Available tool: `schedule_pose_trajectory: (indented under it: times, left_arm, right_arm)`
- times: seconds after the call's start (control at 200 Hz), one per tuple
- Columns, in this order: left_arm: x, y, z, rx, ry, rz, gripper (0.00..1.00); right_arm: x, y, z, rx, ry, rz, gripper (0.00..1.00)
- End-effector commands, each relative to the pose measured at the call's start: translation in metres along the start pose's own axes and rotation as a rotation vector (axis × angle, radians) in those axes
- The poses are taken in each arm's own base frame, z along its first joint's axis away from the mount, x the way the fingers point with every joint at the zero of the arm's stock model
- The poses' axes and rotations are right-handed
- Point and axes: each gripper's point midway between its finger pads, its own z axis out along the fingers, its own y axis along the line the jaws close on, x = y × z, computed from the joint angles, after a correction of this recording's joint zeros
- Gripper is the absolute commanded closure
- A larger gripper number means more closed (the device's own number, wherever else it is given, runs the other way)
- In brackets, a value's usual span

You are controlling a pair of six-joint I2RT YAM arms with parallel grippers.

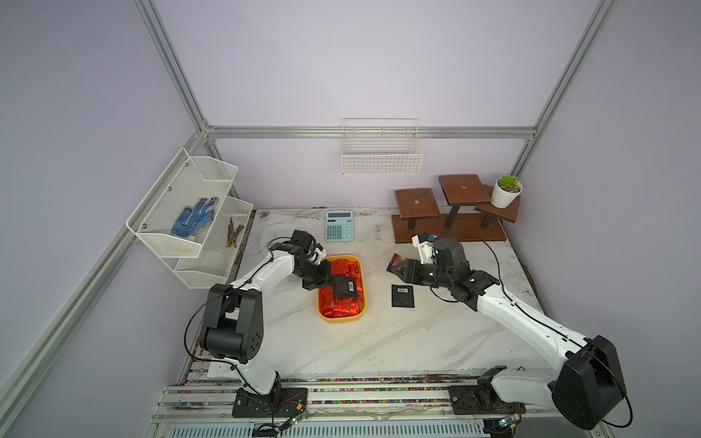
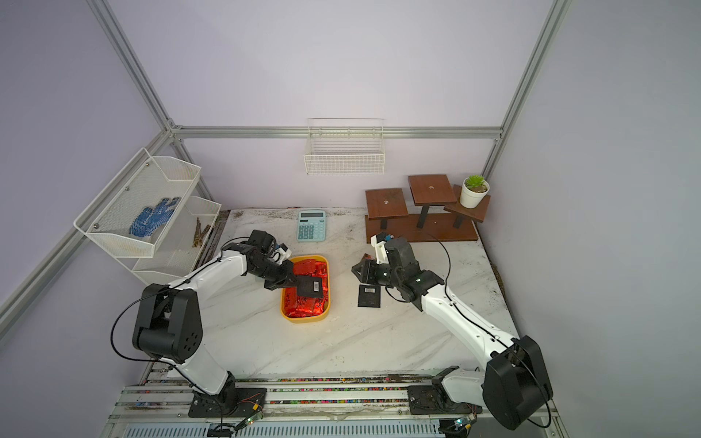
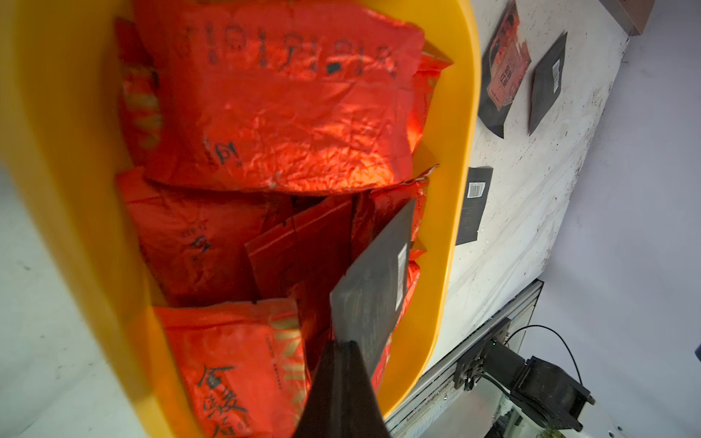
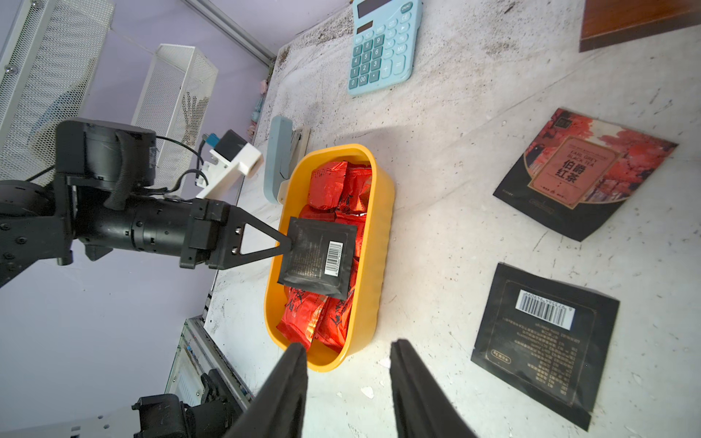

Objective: Take the tea bags out of the storage box
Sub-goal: Pick up the tea bag from the storage box, then place the tea bag at the center of the board.

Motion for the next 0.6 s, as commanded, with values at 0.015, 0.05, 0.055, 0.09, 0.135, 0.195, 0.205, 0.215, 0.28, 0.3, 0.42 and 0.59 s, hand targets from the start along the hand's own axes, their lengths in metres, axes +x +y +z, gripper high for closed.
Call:
schedule_pose_trajectory:
  times: [0.015,0.05,0.055,0.09,0.135,0.195,0.205,0.215,0.28,0.3,0.42,0.59]
  left_arm:
    - [-0.006,-0.014,-0.028,-0.009,-0.055,0.056,1.0]
    - [-0.006,-0.018,-0.031,-0.002,-0.061,0.058,1.0]
    - [-0.006,-0.018,-0.031,0.0,-0.061,0.058,1.0]
    - [-0.006,-0.024,-0.035,0.019,-0.064,0.062,1.0]
    - [-0.006,-0.033,-0.04,0.05,-0.07,0.066,1.0]
    - [-0.005,-0.046,-0.046,0.092,-0.072,0.078,1.0]
    - [-0.005,-0.049,-0.048,0.1,-0.074,0.083,1.0]
    - [-0.005,-0.051,-0.048,0.106,-0.073,0.085,1.0]
    - [-0.002,-0.069,-0.053,0.138,-0.067,0.118,1.0]
    - [-0.001,-0.076,-0.055,0.146,-0.066,0.132,1.0]
    - [0.006,-0.109,-0.056,0.191,-0.046,0.2,1.0]
    - [0.02,-0.158,-0.034,0.25,0.037,0.294,1.0]
  right_arm:
    - [-0.002,0.004,-0.007,-0.017,-0.025,-0.014,0.58]
    - [-0.002,0.004,-0.008,-0.019,-0.026,-0.016,0.58]
    - [-0.002,0.004,-0.008,-0.02,-0.026,-0.016,0.58]
    - [-0.002,0.005,-0.009,-0.02,-0.027,-0.021,0.58]
    - [-0.003,0.005,-0.012,-0.017,-0.03,-0.028,0.58]
    - [-0.006,0.006,-0.019,-0.012,-0.041,-0.037,0.58]
    - [-0.007,0.005,-0.02,-0.01,-0.042,-0.037,0.58]
    - [-0.007,0.005,-0.021,-0.008,-0.044,-0.037,0.58]
    - [-0.014,0.002,-0.032,0.006,-0.068,-0.032,0.58]
    - [-0.016,0.001,-0.036,0.008,-0.076,-0.033,0.58]
    - [-0.027,-0.006,-0.062,0.037,-0.126,-0.038,0.58]
    - [-0.038,-0.01,-0.101,0.08,-0.199,-0.044,0.58]
